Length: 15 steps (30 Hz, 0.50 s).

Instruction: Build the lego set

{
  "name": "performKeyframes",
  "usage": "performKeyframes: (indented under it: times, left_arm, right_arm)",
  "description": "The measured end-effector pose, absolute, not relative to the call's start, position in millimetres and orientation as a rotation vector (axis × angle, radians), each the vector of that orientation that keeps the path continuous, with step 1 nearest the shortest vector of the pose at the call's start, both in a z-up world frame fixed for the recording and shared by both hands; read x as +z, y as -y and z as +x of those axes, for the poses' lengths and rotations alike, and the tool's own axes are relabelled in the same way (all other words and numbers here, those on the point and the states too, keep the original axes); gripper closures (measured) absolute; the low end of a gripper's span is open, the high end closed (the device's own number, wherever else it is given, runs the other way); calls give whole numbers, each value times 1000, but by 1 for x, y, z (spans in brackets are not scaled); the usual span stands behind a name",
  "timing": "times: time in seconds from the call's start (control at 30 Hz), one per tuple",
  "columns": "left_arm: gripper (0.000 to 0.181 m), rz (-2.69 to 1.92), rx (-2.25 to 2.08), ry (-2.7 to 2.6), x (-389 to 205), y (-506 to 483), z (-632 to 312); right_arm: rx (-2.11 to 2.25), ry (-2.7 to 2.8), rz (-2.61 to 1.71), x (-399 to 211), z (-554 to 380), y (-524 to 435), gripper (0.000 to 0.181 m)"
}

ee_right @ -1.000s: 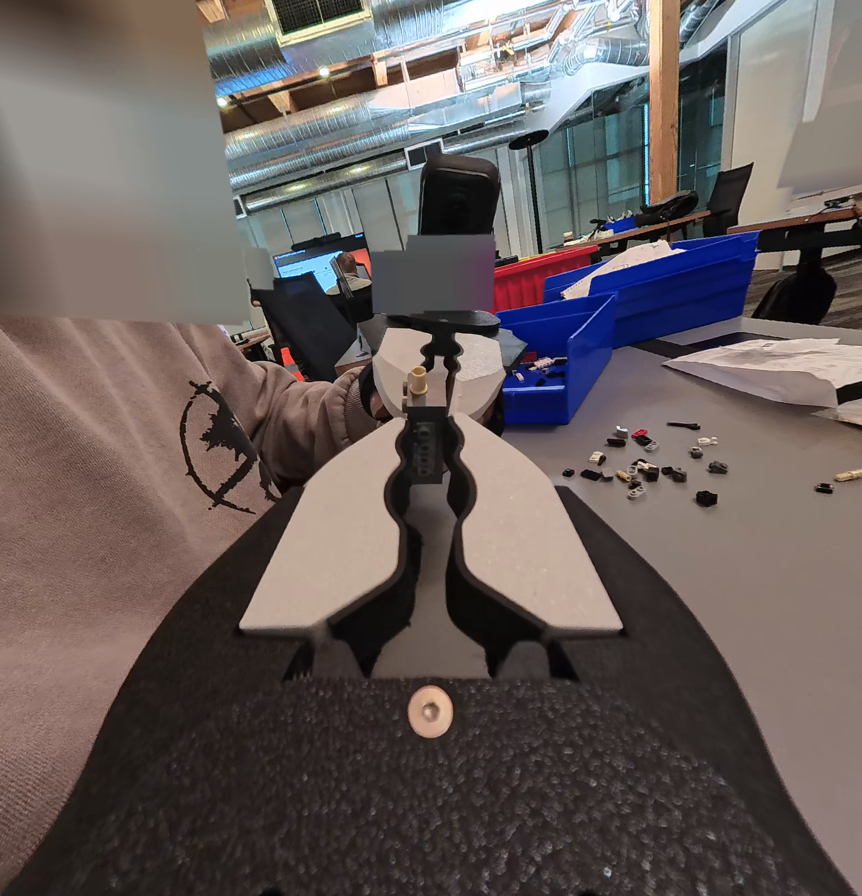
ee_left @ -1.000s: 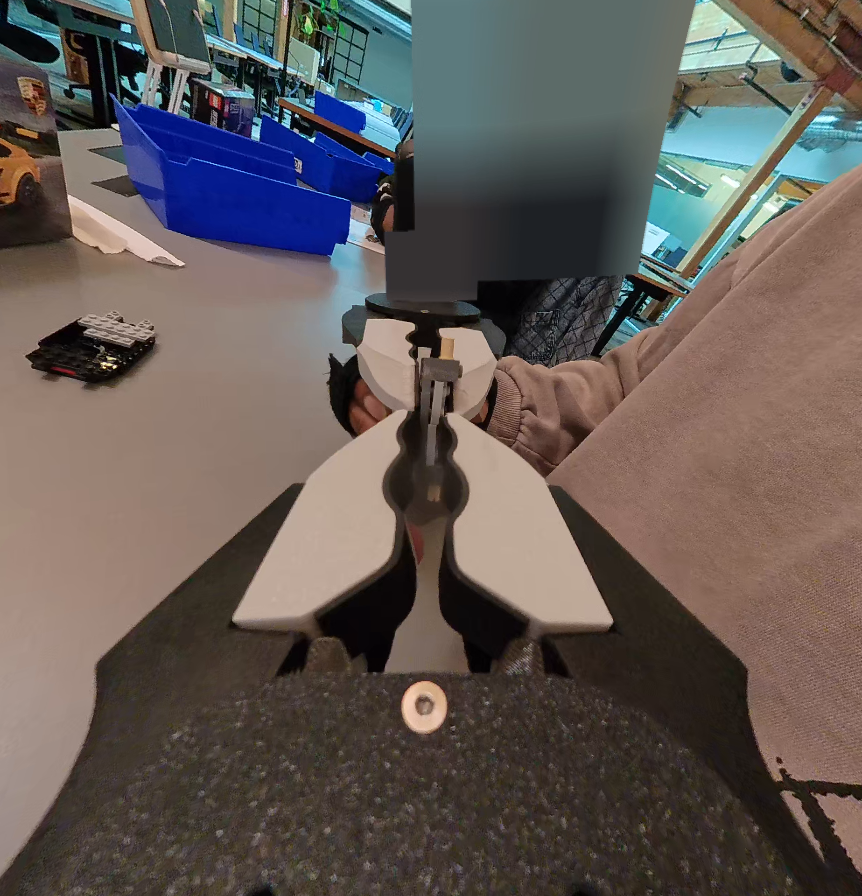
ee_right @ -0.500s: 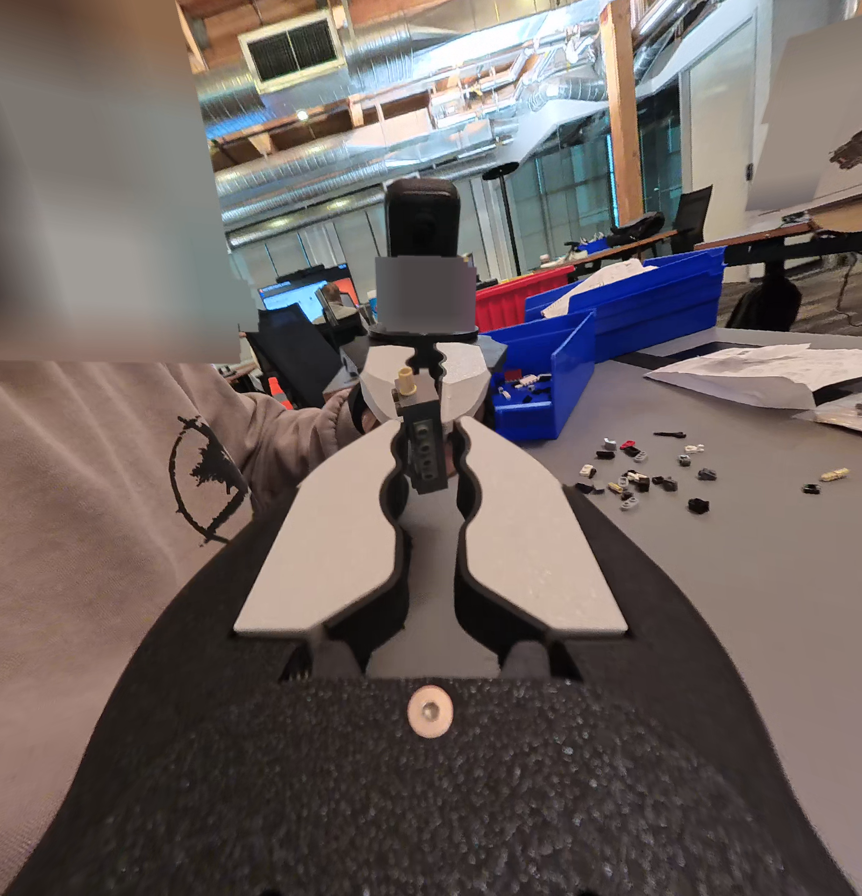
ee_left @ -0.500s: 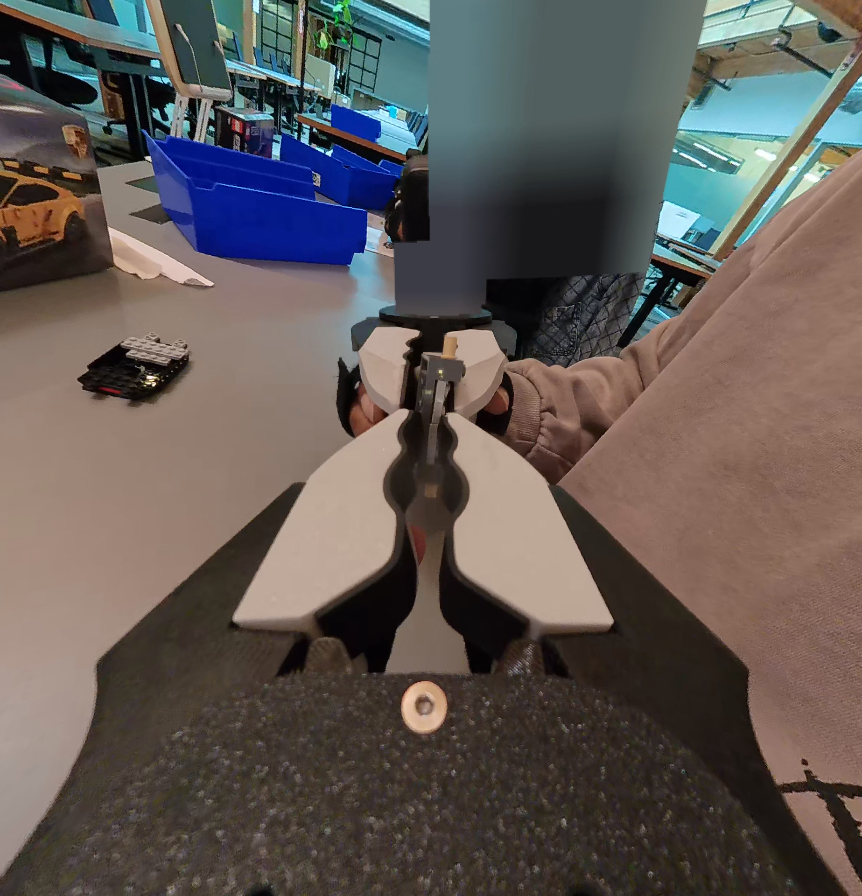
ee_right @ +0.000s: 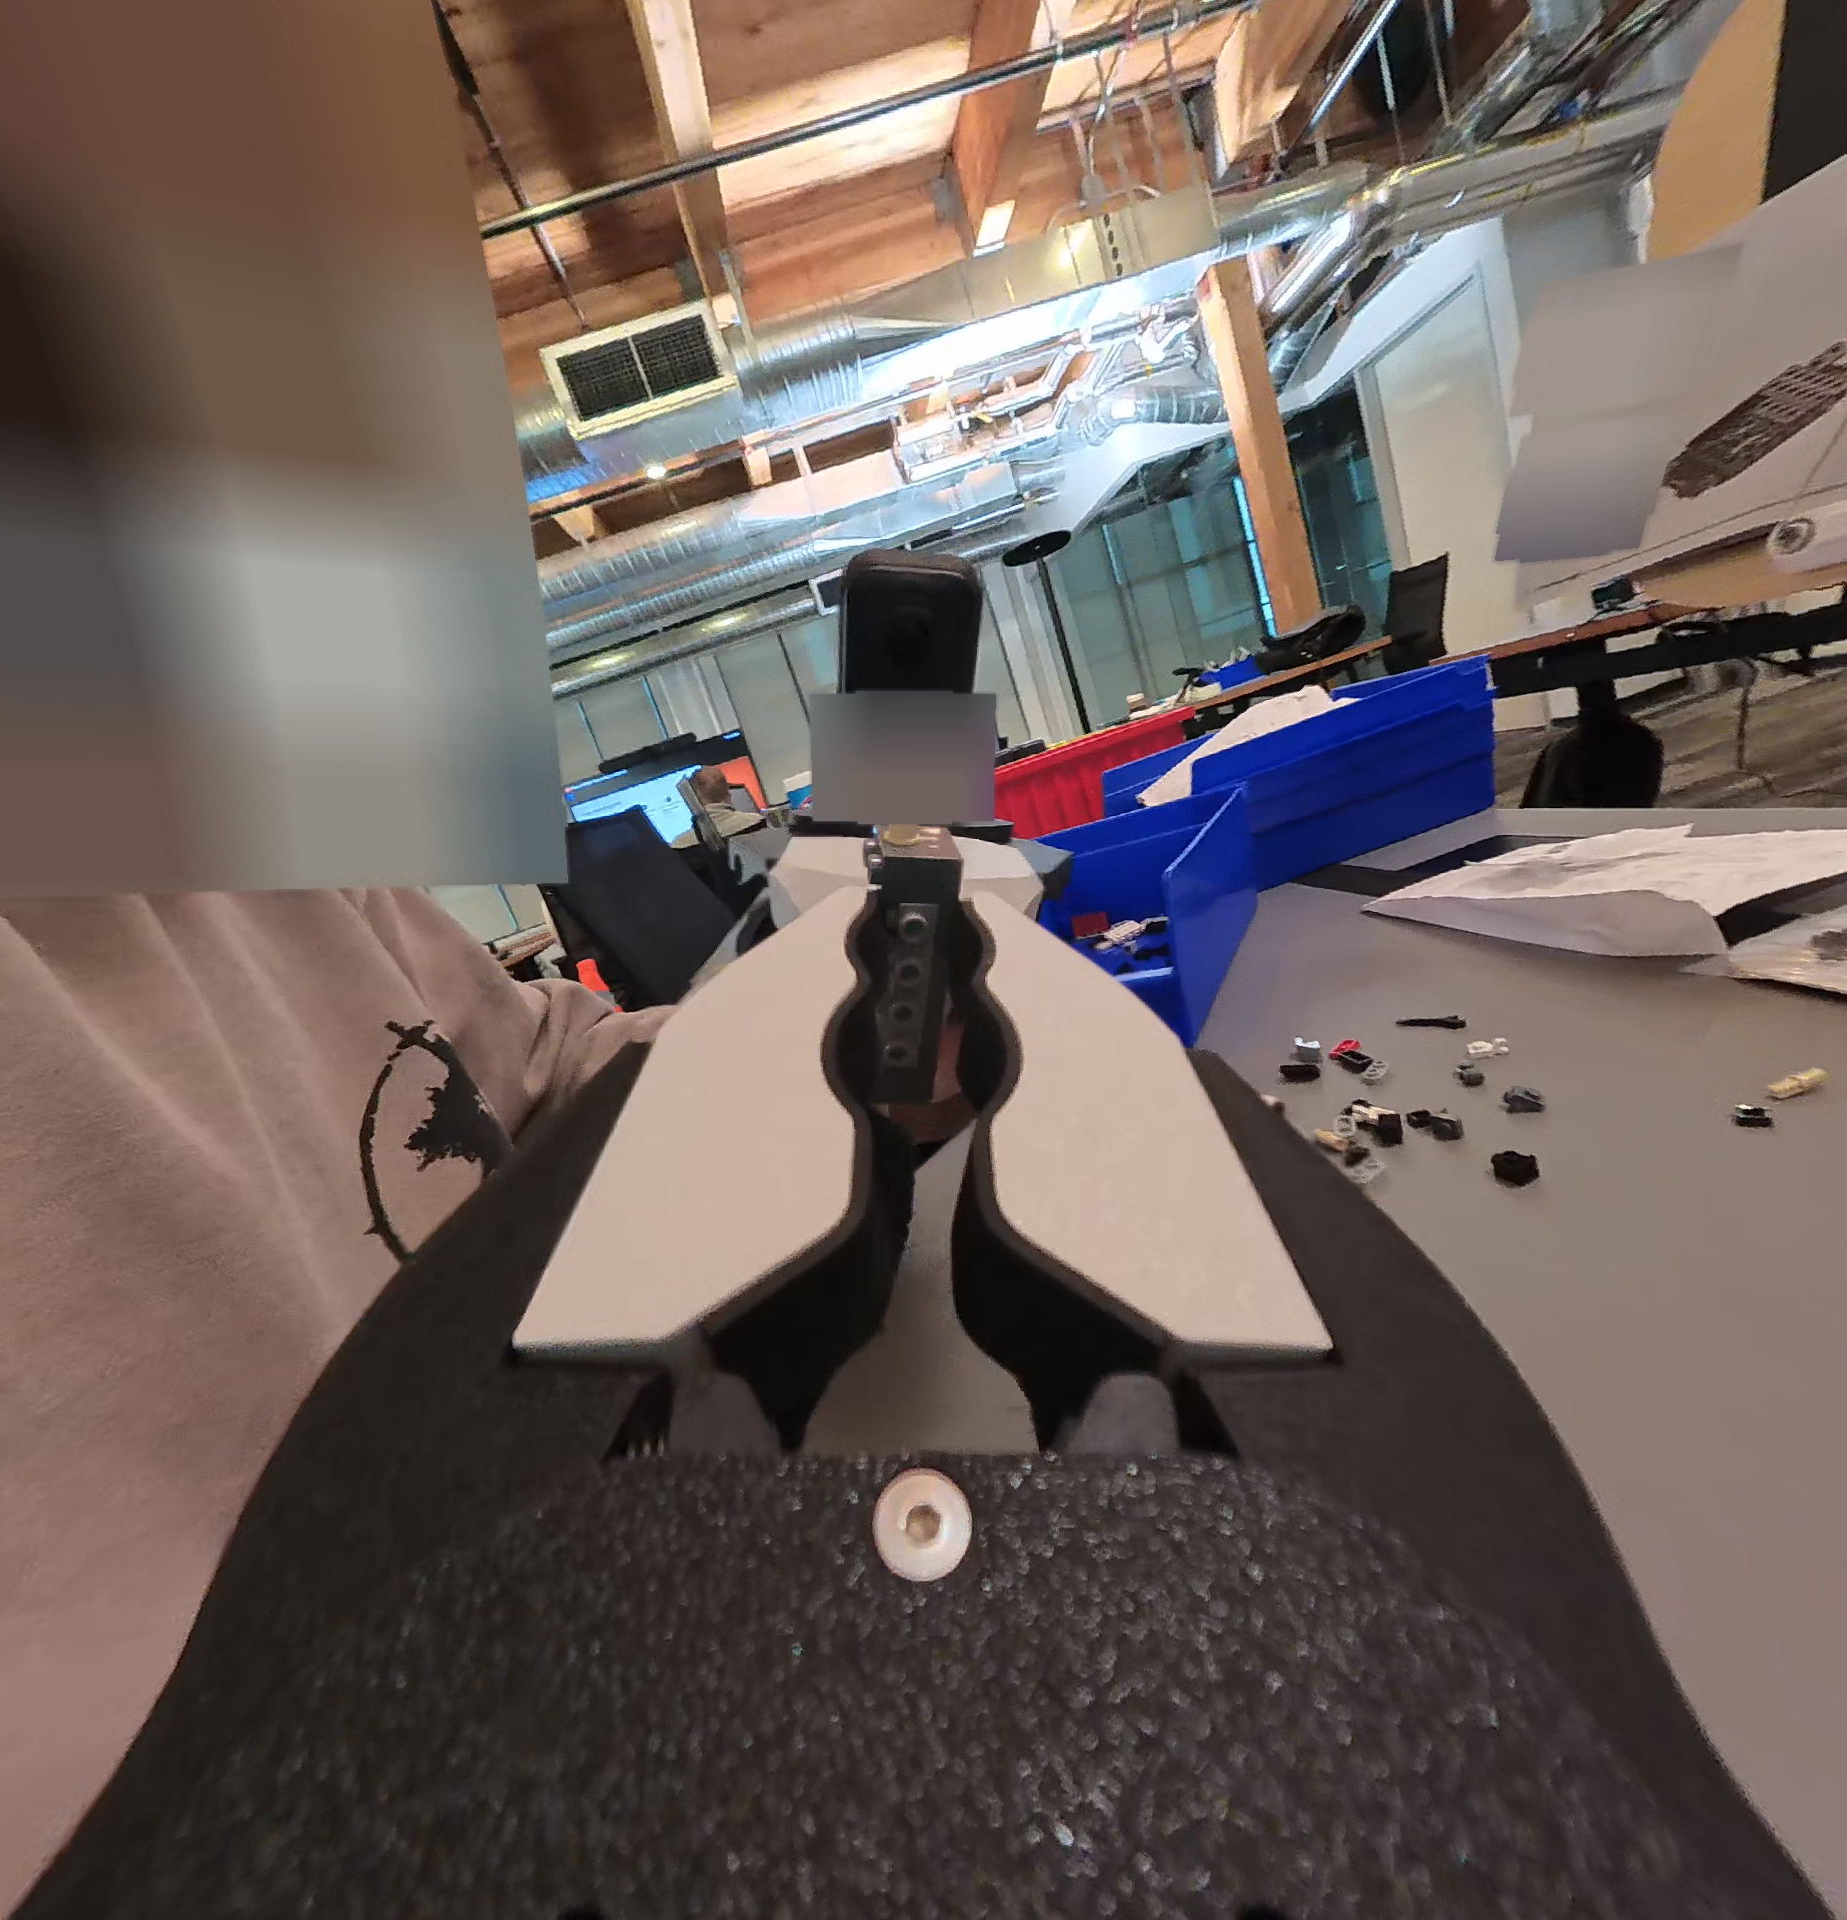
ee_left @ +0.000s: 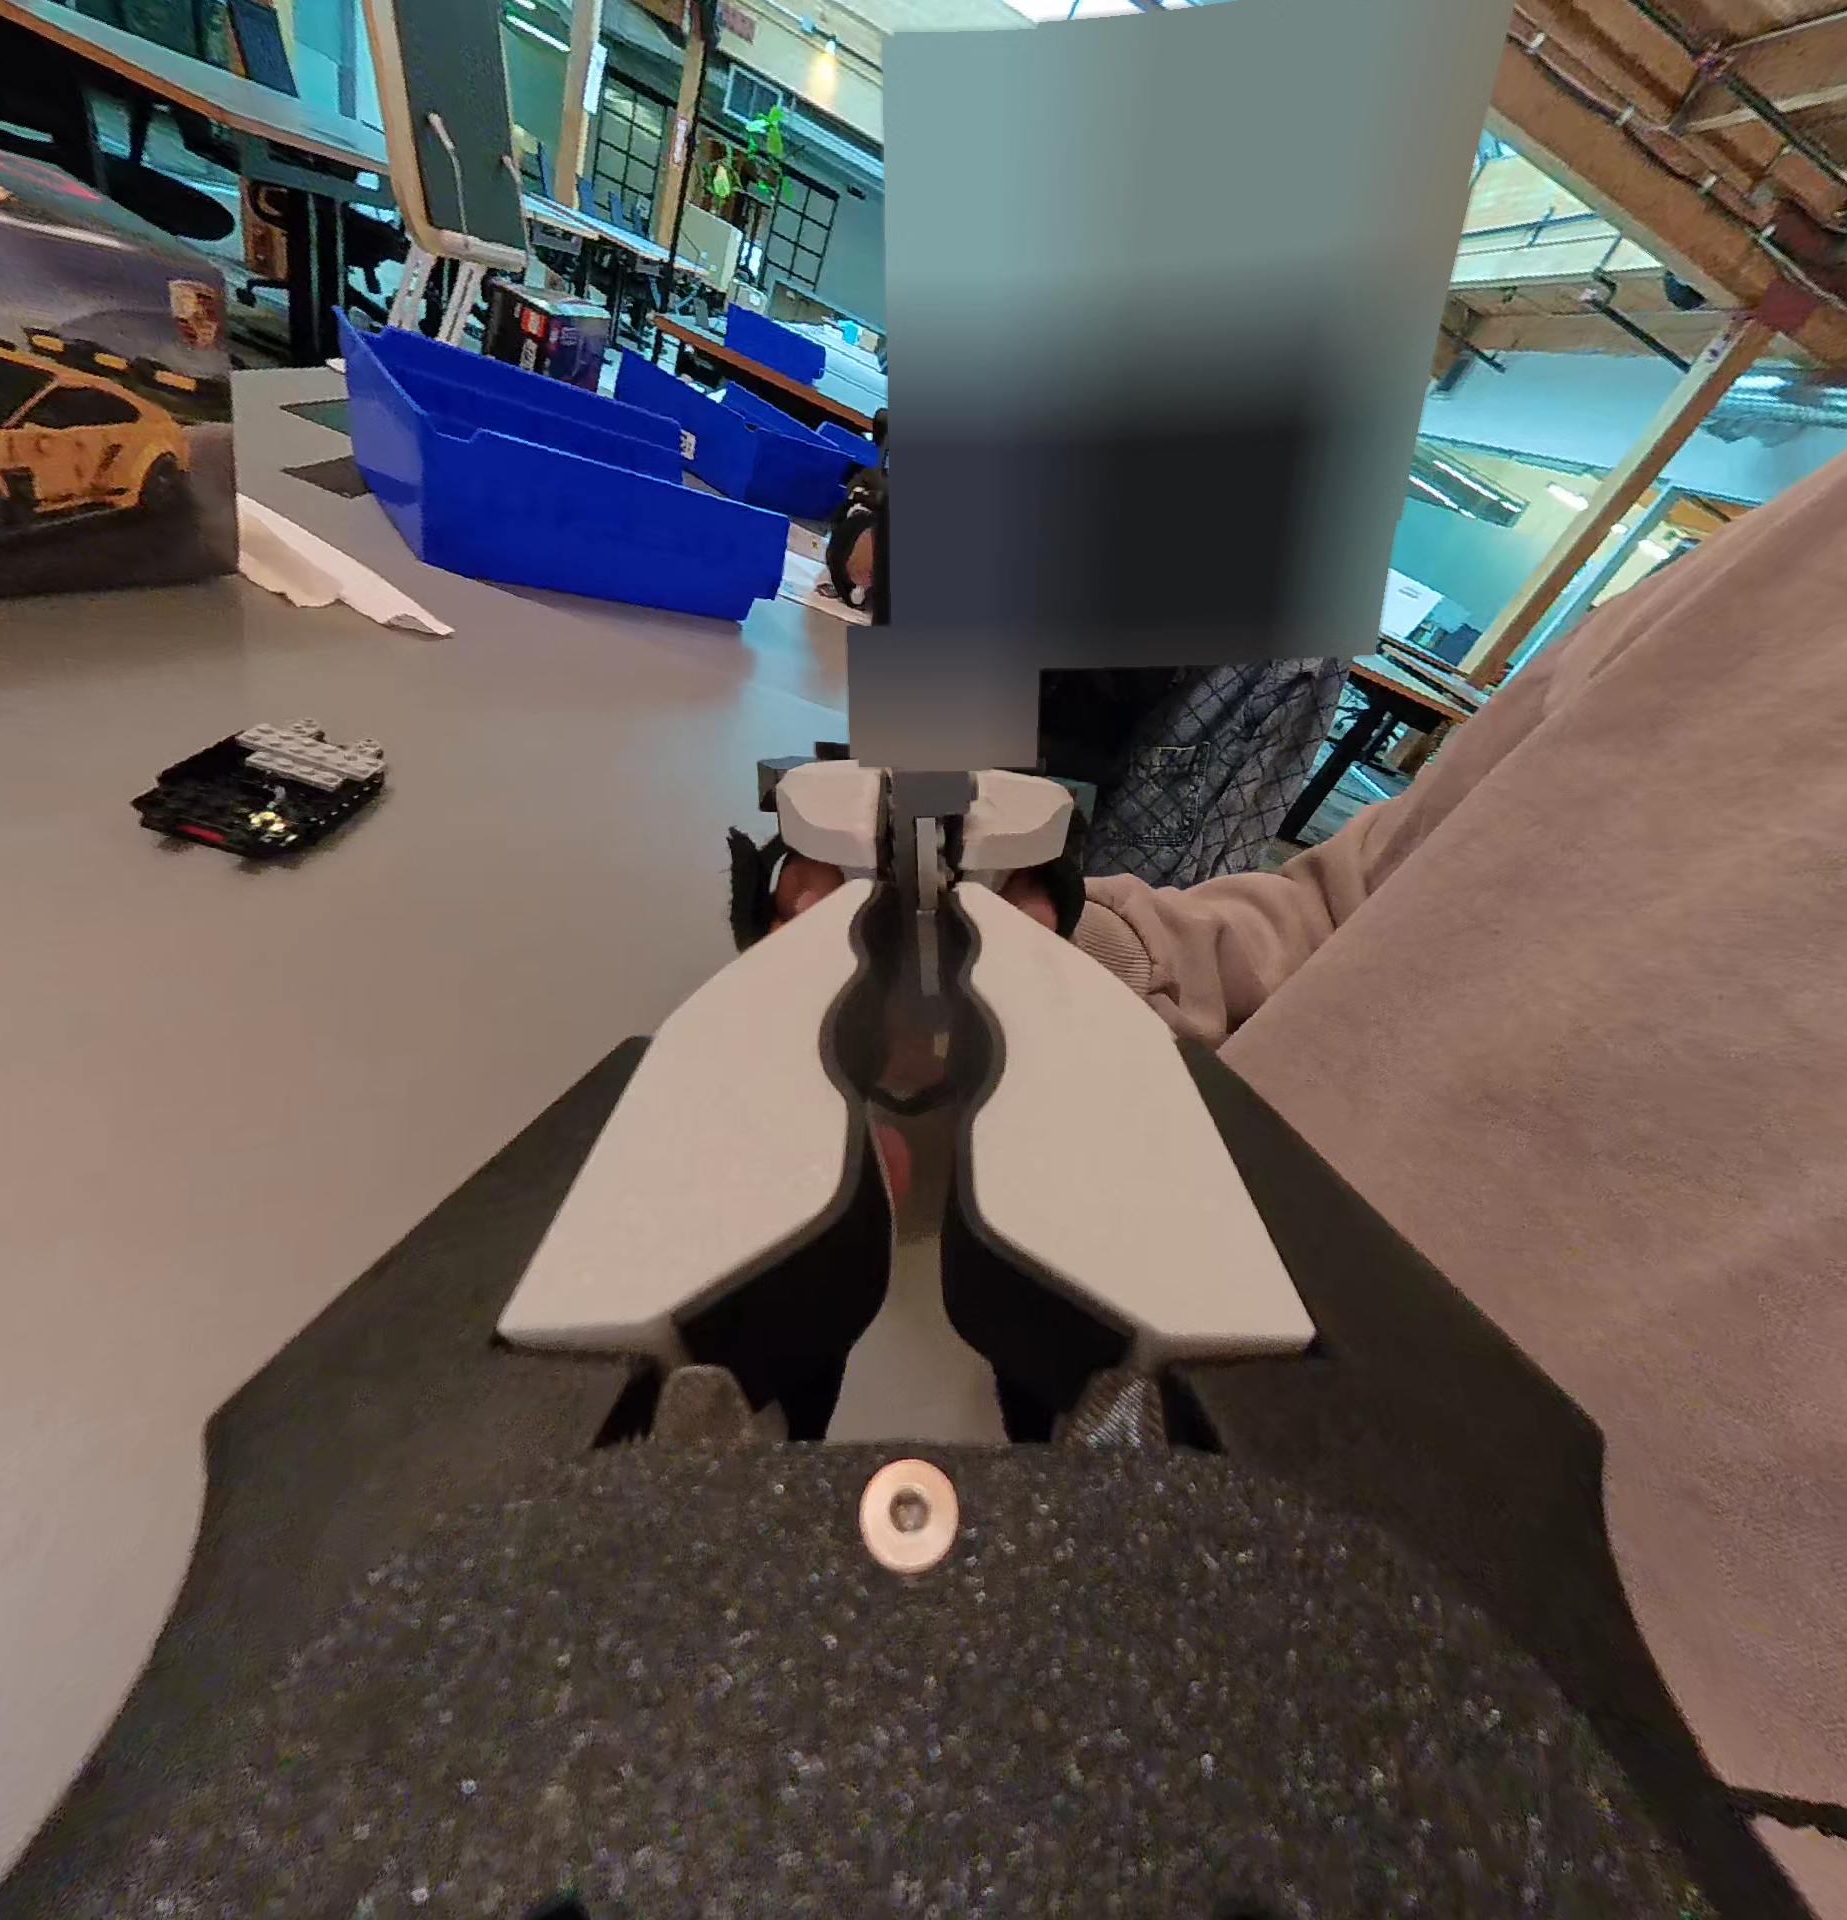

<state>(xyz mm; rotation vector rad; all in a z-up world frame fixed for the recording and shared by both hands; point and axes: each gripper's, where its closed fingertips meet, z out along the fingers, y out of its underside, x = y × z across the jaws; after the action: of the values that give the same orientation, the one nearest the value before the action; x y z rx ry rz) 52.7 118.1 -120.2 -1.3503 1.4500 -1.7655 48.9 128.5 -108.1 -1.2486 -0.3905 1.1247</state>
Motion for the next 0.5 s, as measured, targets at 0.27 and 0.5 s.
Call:
performKeyframes:
  times: [0.27,0.5]
  left_arm:
    - [173,-1359,-1742,-1409,-112,-109,57]
    - [168,-1231,-1617,-1476,-100,-94,53]
  right_arm:
    - [1308,373,-1085,-99,55,-118,170]
    - [1590,338,-869,-88,55,-104,169]
